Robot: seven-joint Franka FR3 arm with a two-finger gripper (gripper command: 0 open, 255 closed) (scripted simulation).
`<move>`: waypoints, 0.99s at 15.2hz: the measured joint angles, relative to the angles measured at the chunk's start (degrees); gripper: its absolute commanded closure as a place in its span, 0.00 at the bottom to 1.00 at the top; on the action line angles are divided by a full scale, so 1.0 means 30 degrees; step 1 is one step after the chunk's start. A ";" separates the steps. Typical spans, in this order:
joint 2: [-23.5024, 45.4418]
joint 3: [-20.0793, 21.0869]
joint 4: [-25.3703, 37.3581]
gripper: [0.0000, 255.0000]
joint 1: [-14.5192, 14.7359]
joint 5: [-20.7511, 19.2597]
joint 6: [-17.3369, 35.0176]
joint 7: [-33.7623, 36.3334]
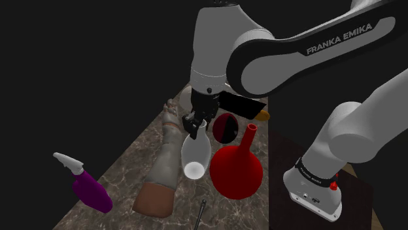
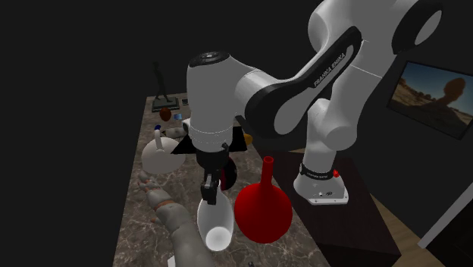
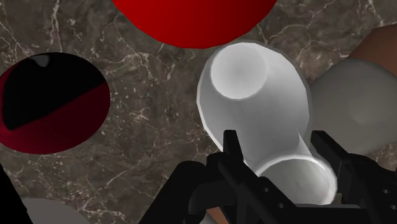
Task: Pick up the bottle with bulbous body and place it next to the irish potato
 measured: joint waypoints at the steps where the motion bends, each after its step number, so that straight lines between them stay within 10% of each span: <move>1: -0.0003 -0.0001 0.0001 1.00 0.0000 -0.0001 -0.0005 0.0000; 15: -0.0691 -0.0389 0.1018 1.00 0.0065 0.0141 -0.1683 -0.0220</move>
